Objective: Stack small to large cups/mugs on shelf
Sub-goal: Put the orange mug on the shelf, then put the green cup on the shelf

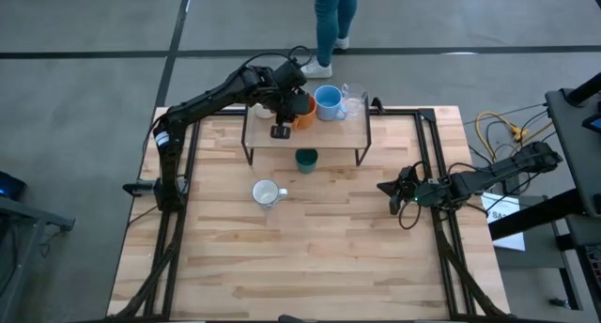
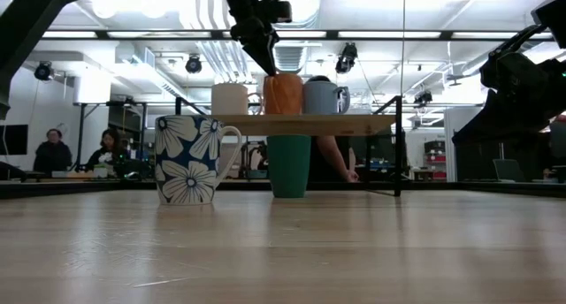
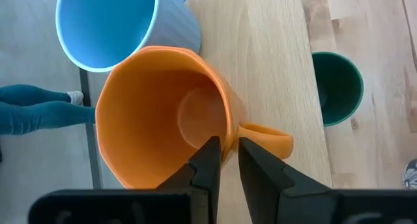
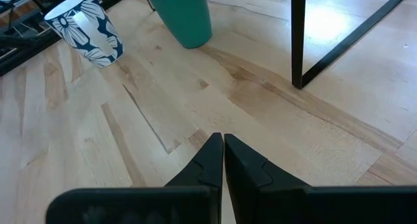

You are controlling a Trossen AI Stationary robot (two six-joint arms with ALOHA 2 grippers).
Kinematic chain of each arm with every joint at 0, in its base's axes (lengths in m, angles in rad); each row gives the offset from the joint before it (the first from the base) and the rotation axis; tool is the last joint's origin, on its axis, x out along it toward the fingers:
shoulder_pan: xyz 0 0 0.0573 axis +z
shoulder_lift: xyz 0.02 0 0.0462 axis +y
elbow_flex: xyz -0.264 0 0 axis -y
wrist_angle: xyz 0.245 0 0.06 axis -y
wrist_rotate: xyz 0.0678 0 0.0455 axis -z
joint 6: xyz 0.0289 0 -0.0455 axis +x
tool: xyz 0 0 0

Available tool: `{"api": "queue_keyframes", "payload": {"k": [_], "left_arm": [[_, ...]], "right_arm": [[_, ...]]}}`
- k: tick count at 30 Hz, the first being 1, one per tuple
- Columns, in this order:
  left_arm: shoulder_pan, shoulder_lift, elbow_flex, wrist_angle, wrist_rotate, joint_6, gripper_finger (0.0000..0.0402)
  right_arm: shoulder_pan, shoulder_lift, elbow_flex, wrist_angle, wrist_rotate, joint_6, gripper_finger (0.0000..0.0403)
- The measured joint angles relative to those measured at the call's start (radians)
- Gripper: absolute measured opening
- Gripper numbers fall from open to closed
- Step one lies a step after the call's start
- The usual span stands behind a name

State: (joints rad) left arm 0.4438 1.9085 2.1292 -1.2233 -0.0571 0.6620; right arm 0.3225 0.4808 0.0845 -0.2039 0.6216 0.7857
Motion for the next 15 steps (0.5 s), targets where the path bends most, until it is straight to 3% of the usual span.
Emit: {"api": "queue_keyframes", "payload": {"k": [8, 15], "left_arm": [[-0.009, -0.036, 0.000, -0.012, 0.001, -0.005, 0.0040], [-0.021, -0.074, 0.000, -0.122, 0.019, -0.080, 0.0040]], "right_arm": [[0.000, 0.000, 0.000, 0.000, 0.000, 0.000, 0.0009], [0.000, 0.000, 0.000, 0.000, 0.000, 0.002, 0.0009]]}}
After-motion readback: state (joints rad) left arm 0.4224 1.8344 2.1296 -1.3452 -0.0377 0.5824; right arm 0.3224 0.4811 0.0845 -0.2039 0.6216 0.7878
